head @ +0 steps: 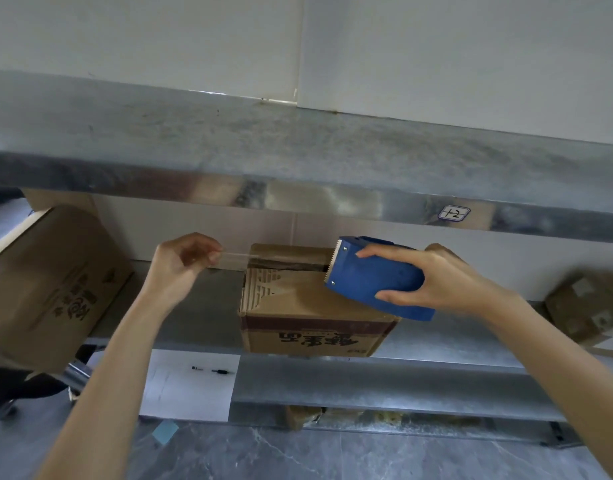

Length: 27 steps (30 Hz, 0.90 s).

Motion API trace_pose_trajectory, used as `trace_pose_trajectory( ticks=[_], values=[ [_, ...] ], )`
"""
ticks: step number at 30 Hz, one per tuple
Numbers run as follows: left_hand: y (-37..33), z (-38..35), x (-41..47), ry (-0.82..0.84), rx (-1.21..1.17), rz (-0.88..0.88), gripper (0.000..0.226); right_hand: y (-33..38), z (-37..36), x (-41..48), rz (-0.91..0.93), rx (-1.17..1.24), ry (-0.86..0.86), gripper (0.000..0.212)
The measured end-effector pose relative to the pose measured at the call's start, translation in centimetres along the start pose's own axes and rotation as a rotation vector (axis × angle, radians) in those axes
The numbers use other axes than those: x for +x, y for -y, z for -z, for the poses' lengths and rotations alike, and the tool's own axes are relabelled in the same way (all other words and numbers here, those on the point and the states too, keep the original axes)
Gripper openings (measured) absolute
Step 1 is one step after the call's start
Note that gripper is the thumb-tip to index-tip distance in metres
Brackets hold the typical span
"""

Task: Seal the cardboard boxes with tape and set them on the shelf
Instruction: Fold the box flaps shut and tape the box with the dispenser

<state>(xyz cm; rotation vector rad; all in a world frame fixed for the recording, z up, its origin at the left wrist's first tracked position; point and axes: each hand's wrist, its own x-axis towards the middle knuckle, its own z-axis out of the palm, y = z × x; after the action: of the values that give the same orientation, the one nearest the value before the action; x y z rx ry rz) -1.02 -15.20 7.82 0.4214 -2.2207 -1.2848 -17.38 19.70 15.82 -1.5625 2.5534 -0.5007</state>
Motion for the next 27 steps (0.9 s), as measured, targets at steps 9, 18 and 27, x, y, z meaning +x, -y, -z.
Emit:
trace_pose_trajectory(
  ticks=[9, 18, 27],
  values=[
    [-0.8, -2.9, -0.8, 0.139, -0.036, -0.013, 0.040, -2.2, 0.6, -0.4, -0.106, 0.124, 0.052, 0.059],
    [0.4, -4.8, -1.3, 0.121, 0.116, 0.030, 0.048, -2.9, 1.3, 0.9, -0.116, 0.259, 0.118, 0.052],
    [0.6, -4.9, -1.9, 0.081, 0.124, 0.033, 0.048, -3.5, 0.9, 2.9, -0.188, 0.368, 0.198, 0.052]
  ],
)
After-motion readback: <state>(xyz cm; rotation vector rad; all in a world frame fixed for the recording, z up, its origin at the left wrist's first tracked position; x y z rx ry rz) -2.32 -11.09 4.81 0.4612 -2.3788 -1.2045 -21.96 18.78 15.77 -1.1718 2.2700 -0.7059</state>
